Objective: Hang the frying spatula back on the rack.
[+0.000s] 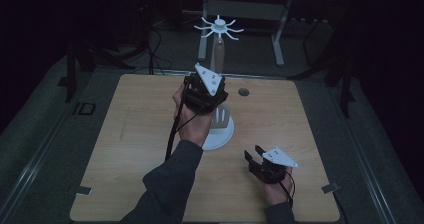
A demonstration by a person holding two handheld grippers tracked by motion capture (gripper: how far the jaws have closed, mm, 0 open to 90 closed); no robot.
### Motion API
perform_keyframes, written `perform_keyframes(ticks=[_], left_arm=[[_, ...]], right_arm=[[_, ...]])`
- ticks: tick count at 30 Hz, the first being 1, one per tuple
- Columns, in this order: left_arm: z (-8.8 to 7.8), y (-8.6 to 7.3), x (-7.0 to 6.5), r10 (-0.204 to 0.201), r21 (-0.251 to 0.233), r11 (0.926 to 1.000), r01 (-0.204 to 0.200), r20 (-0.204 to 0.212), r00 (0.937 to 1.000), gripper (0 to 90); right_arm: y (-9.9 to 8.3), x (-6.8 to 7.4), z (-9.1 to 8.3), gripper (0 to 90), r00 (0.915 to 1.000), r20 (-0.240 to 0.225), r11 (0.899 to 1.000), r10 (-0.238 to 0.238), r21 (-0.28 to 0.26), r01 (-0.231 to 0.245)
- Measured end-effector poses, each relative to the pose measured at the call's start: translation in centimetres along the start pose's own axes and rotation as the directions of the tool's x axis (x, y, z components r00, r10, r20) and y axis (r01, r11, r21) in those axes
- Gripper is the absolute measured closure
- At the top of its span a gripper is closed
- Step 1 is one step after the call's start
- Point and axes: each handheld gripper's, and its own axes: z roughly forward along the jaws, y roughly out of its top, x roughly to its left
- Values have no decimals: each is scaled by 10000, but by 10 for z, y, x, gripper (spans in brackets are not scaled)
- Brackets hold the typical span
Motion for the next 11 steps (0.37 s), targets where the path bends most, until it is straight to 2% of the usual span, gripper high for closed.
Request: perform_keyframes(ticks=[6,11], left_arm=[[-8,0,-4,61,-2,10000,-61,369,9993,372],[-15,-5,-6,-54,30,10000,52,709,9975,365]], right_arm=[[0,0,0,518,10000,1,10000,-9,29,9],[0,-2,0,516,10000,53,10000,7,27,-7]])
